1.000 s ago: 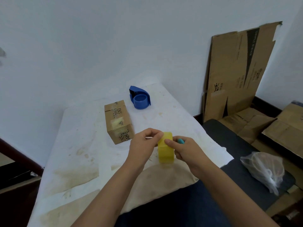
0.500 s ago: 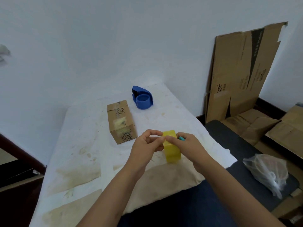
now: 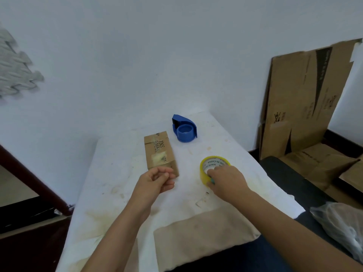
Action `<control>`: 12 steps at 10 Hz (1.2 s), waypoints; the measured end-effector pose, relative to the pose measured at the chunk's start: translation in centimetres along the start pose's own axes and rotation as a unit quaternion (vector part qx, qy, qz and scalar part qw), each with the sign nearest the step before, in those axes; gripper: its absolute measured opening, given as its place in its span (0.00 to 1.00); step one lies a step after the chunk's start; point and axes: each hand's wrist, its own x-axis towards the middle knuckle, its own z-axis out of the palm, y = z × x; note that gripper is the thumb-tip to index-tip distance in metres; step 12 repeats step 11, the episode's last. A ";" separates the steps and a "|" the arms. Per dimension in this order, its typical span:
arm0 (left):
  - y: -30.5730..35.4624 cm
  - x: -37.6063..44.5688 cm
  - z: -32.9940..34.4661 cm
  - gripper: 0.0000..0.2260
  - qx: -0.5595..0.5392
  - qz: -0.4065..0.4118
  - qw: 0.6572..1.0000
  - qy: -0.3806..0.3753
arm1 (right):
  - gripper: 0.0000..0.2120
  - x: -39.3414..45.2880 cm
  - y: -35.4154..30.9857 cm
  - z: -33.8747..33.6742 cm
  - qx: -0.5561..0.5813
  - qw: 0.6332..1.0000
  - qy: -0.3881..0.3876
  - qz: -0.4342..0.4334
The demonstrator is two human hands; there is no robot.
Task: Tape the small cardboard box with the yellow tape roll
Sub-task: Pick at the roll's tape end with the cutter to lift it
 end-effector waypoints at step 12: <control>-1.6 6.0 -0.9 0.18 0.547 0.247 0.799 0.036 | 0.13 4.3 -2.9 -3.5 0.238 0.971 0.005 -0.010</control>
